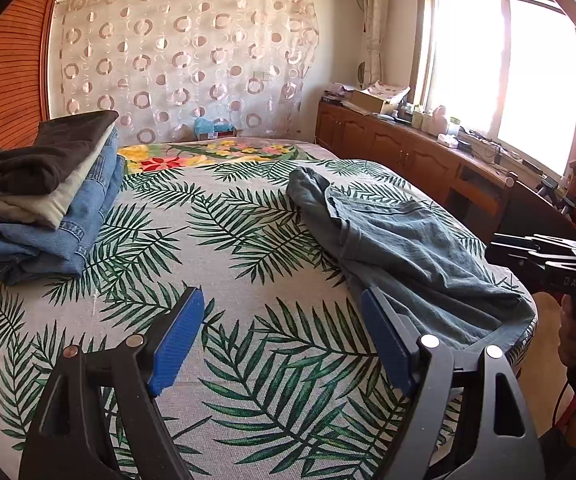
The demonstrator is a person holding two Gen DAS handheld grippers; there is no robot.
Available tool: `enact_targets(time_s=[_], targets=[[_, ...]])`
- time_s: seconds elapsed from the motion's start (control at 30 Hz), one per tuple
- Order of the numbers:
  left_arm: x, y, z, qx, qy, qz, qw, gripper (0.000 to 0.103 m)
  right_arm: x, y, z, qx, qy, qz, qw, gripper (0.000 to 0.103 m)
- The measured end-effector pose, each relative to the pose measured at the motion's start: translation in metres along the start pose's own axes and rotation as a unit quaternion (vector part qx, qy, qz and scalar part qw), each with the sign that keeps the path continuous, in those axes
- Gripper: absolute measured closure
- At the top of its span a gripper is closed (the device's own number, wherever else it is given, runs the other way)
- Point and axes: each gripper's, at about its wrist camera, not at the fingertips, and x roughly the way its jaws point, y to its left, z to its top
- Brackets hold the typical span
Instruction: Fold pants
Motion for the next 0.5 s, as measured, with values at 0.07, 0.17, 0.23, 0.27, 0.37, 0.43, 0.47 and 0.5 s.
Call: enact_targets(time_s=[0.07,0.17,0.23,0.27,0.37,0.43,0.47,0.5], targets=[[-0.001,0.001,-0.001,-0.002,-0.001,0.002,1.0000,0.022,0.006,0.002,0.006,-0.005,0.001,0.004,1.000,0.059],[-0.002,0.002,-0.001,-0.003,-0.004,0.006,1.0000,0.022,0.014,0.005,0.014,-0.013,0.004,0.006,1.000,0.059],[-0.003,0.004,-0.001,-0.006,-0.006,0.009,0.9999,0.022,0.020,0.006,0.017,-0.021,0.007,0.007,1.000,0.059],[-0.003,0.006,-0.002,-0.007,-0.007,0.009,0.9999,0.022,0.023,0.007,0.019,-0.024,0.009,0.008,1.000,0.059],[-0.003,0.010,-0.002,-0.012,-0.007,0.011,0.9998,0.022,0.034,0.012,0.025,-0.030,0.016,0.012,0.999,0.059],[-0.002,0.010,-0.003,-0.014,-0.006,0.012,0.9998,0.022,0.040,0.015,0.029,-0.037,0.020,0.017,0.999,0.059],[-0.002,0.011,-0.003,-0.014,-0.006,0.013,0.9998,0.022,0.044,0.017,0.032,-0.040,0.021,0.020,0.999,0.059],[-0.002,0.010,-0.003,-0.014,-0.006,0.013,0.9998,0.022,0.047,0.019,0.034,-0.043,0.022,0.024,0.999,0.059]])
